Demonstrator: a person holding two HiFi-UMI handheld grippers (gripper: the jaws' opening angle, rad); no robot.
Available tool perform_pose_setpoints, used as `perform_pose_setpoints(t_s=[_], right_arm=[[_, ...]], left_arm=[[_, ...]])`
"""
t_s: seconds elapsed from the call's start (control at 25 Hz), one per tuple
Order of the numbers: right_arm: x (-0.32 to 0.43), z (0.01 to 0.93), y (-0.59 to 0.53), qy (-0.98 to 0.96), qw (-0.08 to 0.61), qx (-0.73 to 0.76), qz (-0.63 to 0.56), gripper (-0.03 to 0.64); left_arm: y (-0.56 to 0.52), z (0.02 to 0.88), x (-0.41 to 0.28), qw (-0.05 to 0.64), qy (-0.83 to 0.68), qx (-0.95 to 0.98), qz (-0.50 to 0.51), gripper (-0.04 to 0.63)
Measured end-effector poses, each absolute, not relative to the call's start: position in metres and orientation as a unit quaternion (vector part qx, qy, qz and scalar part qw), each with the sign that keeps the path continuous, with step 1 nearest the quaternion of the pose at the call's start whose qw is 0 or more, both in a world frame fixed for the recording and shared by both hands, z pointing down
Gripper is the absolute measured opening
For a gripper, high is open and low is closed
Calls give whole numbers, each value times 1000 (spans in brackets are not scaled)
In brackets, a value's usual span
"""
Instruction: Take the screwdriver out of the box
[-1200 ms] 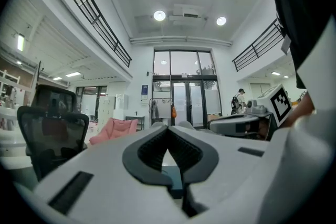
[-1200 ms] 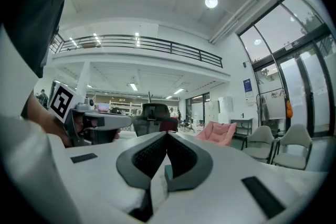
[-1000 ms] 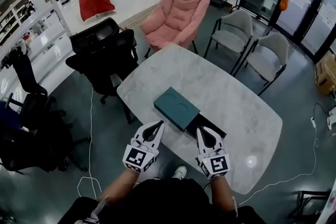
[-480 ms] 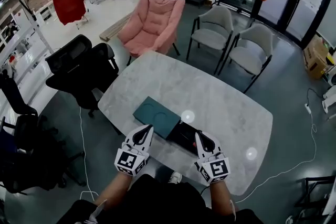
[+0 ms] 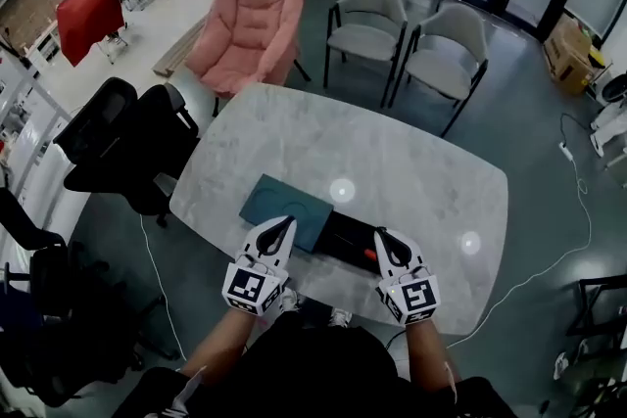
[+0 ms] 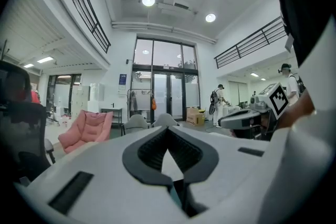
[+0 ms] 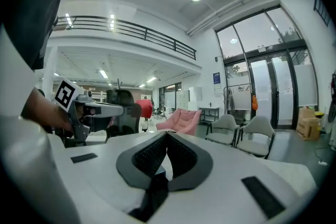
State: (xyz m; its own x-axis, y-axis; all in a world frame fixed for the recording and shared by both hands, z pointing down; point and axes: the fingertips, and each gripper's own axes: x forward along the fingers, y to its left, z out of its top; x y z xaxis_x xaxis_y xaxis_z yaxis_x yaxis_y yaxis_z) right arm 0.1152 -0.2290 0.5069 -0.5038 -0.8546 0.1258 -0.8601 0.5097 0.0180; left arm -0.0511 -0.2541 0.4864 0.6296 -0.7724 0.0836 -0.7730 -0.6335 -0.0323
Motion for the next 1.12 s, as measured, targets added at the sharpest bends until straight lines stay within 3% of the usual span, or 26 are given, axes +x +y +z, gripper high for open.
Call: perform_pose_setpoints(t_s=[0.2,0.8,0.92,1.12], right_arm=[[120,533,-239,-852,114,510,23,23],[132,686,-226,-817,399,404,99,27],[131,708,-220,-812,435,367,130,114],[124,736,-217,-792,490,333,146,150]], left_arm=[[-267,505,-41,9,-387,920,56,3],[-271,533,-39,47,-347,934,75,3],[-271,536,-42,56,-349,932,73,5],[-274,535,-38,60,-346,934,62,5]])
